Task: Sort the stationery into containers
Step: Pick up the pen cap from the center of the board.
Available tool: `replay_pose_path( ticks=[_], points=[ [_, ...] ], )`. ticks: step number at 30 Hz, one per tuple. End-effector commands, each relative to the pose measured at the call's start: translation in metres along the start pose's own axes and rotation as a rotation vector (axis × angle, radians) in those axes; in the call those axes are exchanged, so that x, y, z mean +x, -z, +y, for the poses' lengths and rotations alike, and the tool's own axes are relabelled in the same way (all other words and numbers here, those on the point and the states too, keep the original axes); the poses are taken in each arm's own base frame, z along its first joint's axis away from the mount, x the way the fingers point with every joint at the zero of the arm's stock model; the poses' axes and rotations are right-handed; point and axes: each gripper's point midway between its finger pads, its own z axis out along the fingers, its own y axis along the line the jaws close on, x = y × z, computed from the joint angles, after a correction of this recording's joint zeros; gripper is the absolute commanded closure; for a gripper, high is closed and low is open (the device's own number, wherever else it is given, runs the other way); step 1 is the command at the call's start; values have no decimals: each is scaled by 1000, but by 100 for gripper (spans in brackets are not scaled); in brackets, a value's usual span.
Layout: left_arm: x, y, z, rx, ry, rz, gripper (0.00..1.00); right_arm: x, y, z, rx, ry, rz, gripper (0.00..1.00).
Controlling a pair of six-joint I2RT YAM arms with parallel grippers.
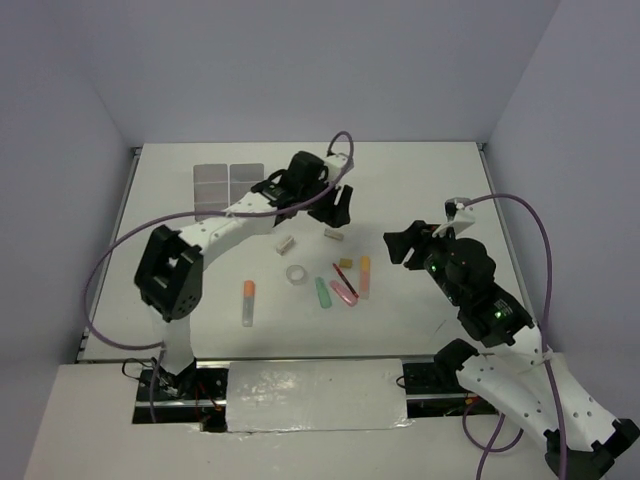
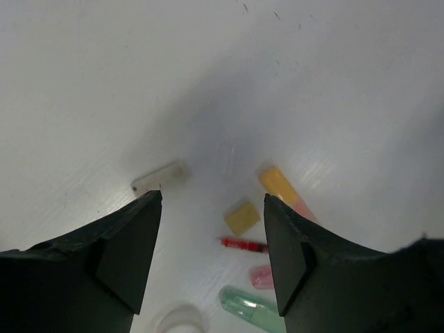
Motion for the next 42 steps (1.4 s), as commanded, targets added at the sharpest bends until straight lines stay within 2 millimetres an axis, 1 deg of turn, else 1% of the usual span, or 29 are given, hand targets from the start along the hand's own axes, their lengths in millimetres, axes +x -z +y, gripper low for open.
replay_pose_path(
  ticks=[1,2,3,4,5,6,7,8,9,10,12,13,15,16,18,19,23,27,29,30,31,32,33,35,36,38,39,40,42],
  points=[
    [-8,-18,-5,7,-119,70,28,-11,14,8,-50,39,-9,35],
    [8,-37,-4,5,-138,132,27,-12,16,9,-54,40,-13,35],
    [1,-38,-6,-9,-146,146,27,-13,18,9,-58,40,-18,35],
    [5,-45,-6,-17,-153,171,28,-13,19,9,-60,39,-22,35],
    [21,-60,-4,-26,-157,220,28,-15,20,9,-64,37,-32,35],
    [17,-61,-3,-51,-166,228,28,-16,22,9,-68,36,-37,35],
    [30,-72,0,-60,-168,264,29,-14,22,9,-72,35,-38,34],
    [33,-76,-7,-53,-185,273,30,-17,24,9,-74,35,-49,34],
    [33,-78,-5,-73,-194,271,31,-17,25,9,-75,35,-54,34],
    [40,-83,-8,-83,-204,283,32,-17,26,9,-75,38,-55,34],
    [41,-88,-8,-114,-222,280,35,-19,29,9,-78,46,-62,34],
    [45,-92,-11,-114,-227,283,35,-20,31,10,-87,50,-63,34],
    [50,-97,-11,-118,-229,289,35,-20,32,12,-100,62,-60,34],
    [56,-101,-11,-112,-225,301,36,-21,34,13,-106,68,-56,34],
    [60,-106,-10,-110,-225,309,36,-18,35,15,-121,74,-41,34],
    [67,-110,-9,-110,-228,326,37,-18,37,15,-122,75,-37,34],
    [73,-114,-9,-117,-246,340,38,-18,42,14,-126,83,-42,34],
    [77,-121,-7,-114,-265,347,38,-19,46,19,-159,84,-50,35],
    [76,-123,-7,-114,-267,346,39,-19,46,20,-167,86,-46,35],
    [79,-126,-5,-114,-268,352,39,-17,46,21,-170,87,-40,35],
    [77,-127,-6,-113,-268,352,40,-18,47,21,-171,87,-43,35],
    [84,-129,-2,-110,-299,377,43,-18,47,21,-172,85,-42,35],
    [85,-130,-2,-110,-298,377,44,-19,48,21,-174,88,-43,35],
    [90,-130,-1,-112,-291,395,51,-20,49,20,-168,90,-48,35],
    [96,-129,0,-114,-284,408,57,-20,49,19,-162,92,-51,35],
    [99,-128,-1,-112,-283,413,64,-22,50,19,-161,92,-56,35],
    [105,-127,1,-115,-280,423,65,-23,51,19,-162,94,-58,35],
    [107,-126,1,-113,-280,427,65,-23,51,19,-162,94,-58,35],
    [108,-124,1,-115,-282,427,63,-23,51,20,-163,95,-56,35]
  ],
)
